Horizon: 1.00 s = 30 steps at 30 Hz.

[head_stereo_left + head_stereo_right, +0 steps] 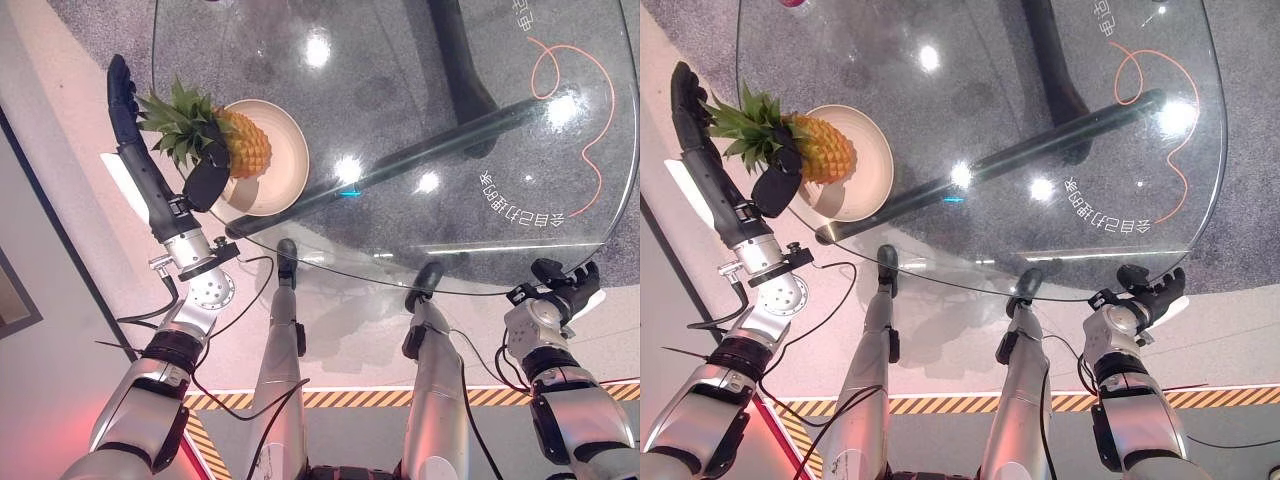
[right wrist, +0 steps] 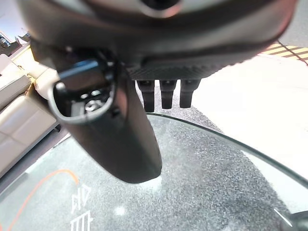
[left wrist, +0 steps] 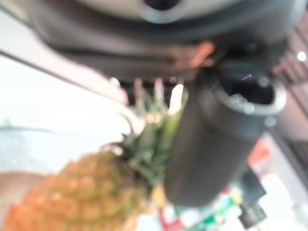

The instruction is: Pick up the fruit to the plate

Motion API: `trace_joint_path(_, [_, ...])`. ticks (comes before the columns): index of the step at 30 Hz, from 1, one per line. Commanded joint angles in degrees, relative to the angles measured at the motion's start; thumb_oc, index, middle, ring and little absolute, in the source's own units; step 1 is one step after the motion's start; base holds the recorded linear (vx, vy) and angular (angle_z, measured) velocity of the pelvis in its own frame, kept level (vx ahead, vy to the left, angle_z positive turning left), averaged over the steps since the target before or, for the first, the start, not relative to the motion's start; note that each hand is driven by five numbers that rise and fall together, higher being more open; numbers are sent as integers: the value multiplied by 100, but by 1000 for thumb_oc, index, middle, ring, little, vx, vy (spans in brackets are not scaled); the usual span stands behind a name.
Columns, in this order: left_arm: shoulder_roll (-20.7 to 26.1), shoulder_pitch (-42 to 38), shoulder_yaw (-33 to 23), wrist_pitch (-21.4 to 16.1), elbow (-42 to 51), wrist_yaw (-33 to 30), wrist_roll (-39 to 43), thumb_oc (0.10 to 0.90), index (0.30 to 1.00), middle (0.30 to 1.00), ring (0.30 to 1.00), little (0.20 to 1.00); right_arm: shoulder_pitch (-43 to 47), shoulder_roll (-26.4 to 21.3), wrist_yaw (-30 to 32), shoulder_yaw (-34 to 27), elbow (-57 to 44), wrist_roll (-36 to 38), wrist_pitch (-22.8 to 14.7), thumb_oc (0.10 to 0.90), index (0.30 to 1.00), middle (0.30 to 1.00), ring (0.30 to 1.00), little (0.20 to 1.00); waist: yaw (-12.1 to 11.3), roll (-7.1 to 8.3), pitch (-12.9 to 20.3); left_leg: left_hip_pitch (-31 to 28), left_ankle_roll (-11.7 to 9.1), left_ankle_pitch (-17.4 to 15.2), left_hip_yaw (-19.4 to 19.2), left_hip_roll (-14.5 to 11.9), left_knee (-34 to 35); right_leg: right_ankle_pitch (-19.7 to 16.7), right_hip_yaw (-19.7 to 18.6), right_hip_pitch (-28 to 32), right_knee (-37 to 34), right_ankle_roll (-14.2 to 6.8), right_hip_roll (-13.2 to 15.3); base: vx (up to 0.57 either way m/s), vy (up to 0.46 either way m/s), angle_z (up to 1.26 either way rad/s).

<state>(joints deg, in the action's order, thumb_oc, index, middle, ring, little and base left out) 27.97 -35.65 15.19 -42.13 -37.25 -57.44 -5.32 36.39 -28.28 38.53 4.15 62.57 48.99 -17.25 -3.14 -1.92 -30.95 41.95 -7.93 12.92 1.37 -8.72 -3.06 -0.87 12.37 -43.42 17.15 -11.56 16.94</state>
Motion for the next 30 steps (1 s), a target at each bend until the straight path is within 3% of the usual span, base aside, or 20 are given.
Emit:
trace_joint_path(1, [118, -100, -97, -350, 306, 32, 180, 800, 900, 900, 900, 900, -144, -485, 89, -263, 63, 12, -265, 800, 900, 900, 900, 900, -154, 96, 116, -167, -8, -645, 24, 31, -433, -311, 143, 126, 26, 5, -146, 0, 0, 0])
trace_joint_path(30, [148, 284, 87, -515, 962, 768, 534, 800, 900, 900, 900, 900, -214, -538, 85, -369, 67, 28, -243, 800, 900, 900, 900, 900, -214, 18, 116, -321, 16, -571, 58, 64, -297, -453, 176, 301, -189, -32, -94, 0, 0, 0])
